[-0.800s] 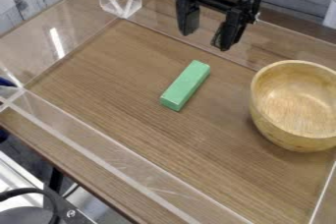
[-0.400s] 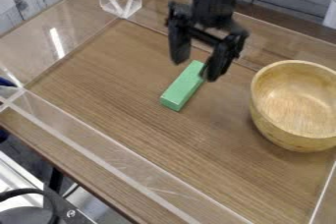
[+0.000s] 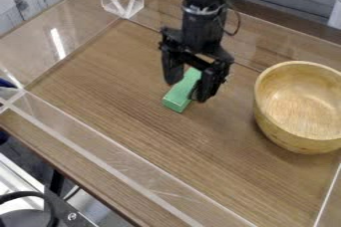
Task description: Put the green block in the brown bowl
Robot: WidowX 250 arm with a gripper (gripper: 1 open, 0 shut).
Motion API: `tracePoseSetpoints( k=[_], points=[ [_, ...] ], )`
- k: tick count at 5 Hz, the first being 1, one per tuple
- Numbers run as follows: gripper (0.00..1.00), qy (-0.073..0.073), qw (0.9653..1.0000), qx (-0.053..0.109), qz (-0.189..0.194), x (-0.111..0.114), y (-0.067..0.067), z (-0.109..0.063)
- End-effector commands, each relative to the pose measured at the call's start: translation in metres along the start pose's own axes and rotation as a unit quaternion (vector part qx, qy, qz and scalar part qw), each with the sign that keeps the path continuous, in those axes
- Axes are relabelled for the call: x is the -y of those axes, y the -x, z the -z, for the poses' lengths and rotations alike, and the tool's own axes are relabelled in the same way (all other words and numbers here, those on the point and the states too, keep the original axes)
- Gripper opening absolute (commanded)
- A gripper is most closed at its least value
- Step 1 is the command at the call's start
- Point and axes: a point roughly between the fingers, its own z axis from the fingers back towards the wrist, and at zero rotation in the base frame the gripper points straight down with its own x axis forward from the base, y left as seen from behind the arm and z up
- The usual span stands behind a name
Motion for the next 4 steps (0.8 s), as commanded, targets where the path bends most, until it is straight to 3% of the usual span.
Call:
tracePoseSetpoints(
  k=[1, 3, 4],
  points=[
    [1.00, -0.003, 0.9995, 0.030, 0.005, -0.005, -0.013, -0.005],
    [1.00, -0.002, 0.9987, 0.050, 0.011, -0.005, -0.024, -0.006],
    [1.00, -0.001, 0.9976, 0.068, 0.013, -0.004, -0.024, -0.017]
  ],
)
